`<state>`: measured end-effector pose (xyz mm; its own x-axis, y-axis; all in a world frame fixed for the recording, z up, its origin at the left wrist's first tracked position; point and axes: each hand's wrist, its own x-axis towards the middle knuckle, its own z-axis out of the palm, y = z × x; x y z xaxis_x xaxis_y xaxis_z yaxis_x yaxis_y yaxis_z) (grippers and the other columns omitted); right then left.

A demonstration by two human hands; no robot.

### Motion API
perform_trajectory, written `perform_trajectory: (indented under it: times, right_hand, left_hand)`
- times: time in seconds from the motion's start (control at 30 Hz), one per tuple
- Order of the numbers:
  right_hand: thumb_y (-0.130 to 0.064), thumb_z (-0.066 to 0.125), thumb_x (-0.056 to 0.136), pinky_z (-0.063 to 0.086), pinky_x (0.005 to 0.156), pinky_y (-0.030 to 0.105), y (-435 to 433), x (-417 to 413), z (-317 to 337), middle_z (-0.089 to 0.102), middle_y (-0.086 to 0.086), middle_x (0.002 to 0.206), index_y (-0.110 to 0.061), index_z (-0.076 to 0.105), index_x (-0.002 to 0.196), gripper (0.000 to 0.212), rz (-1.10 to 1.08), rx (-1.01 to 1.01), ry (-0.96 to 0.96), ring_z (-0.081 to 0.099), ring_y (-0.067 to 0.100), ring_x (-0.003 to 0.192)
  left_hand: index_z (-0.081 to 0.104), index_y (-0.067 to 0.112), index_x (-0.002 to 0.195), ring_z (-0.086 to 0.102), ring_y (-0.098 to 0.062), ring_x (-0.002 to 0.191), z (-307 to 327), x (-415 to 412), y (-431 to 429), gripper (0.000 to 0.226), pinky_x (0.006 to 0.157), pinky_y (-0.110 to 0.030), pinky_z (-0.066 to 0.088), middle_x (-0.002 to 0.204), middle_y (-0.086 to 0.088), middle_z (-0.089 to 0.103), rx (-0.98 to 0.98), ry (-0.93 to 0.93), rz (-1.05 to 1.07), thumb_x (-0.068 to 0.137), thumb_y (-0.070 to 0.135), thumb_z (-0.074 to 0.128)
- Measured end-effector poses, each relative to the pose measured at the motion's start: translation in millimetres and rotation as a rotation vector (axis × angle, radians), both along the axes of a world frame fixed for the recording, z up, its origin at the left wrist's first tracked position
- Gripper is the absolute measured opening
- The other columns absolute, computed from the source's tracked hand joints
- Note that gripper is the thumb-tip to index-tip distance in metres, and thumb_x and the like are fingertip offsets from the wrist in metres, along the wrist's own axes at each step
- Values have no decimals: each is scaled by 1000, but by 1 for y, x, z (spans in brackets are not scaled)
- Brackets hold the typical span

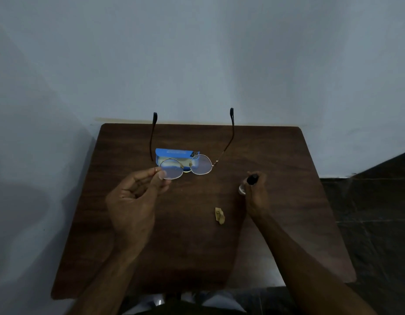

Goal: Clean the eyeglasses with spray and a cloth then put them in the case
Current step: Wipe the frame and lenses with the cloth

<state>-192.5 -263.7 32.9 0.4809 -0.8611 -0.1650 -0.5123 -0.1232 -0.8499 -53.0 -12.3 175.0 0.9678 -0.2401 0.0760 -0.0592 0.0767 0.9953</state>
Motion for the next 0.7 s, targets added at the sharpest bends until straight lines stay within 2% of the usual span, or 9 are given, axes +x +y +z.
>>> perform_trajectory:
  times: [0.07,0.13,0.27,0.33,0.4,0.47,0.53,0.57,0.7]
  right_hand:
    - [-12,56,106,50,76,21,-2,-2,-7,61,-13,103,-18,45,132,29,-4,-1,21,65,-2,87]
    - [-20,59,105,49,87,33,-3,-4,-15,60,-10,124,-21,41,146,44,-5,9,31,65,6,101]
    - [-31,70,100,47,105,36,-1,-10,-24,49,2,153,-19,22,161,78,19,-10,36,58,15,126]
    - [-25,78,95,45,108,34,2,-17,-29,43,5,158,-10,29,159,82,-54,-86,45,51,17,135]
    - [-19,80,92,46,101,33,17,-26,-27,49,5,148,-5,36,154,78,-219,-68,28,55,19,127]
    - [-17,75,96,48,87,34,40,-34,-28,63,11,126,-4,51,140,52,-286,-87,78,65,27,110]
    - [-19,67,102,46,76,34,62,-39,-38,68,9,100,-6,63,114,18,-176,-121,179,69,33,94]
    - [-19,64,104,43,73,33,71,-39,-43,67,6,93,-7,66,106,12,-107,-111,209,69,32,91]
    - [-24,60,105,47,73,38,85,-25,-52,68,7,96,-13,65,98,14,100,-105,292,65,30,92]
  left_hand:
    - [77,5,110,81,-24,85,0,1,-1,21,77,-32,66,96,-3,83,-7,-2,-9,88,7,78]
    - [76,1,110,81,-24,84,1,1,-2,22,76,-32,66,96,-4,83,-14,-5,-14,89,5,78]
    - [76,1,109,81,-22,83,2,1,-4,21,76,-32,66,95,-2,83,-27,8,-24,88,6,79]
    - [76,4,108,81,-22,83,3,1,-3,20,76,-31,66,94,-2,83,-42,18,-34,88,6,79]
    - [76,4,107,81,-24,83,4,1,-2,20,76,-31,66,94,-2,83,-53,21,-42,88,8,78]
    - [76,2,108,81,-25,83,3,1,1,21,77,-32,66,94,-4,82,-65,32,-42,88,7,78]
    - [76,0,109,81,-26,83,3,2,5,21,77,-33,66,94,-6,82,-68,40,-40,89,5,78]
    - [76,1,108,81,-26,82,2,3,6,20,77,-33,66,94,-5,82,-66,42,-44,89,5,78]
    - [76,4,107,81,-24,81,3,1,11,18,75,-30,66,93,-4,82,-68,48,-71,89,4,77]
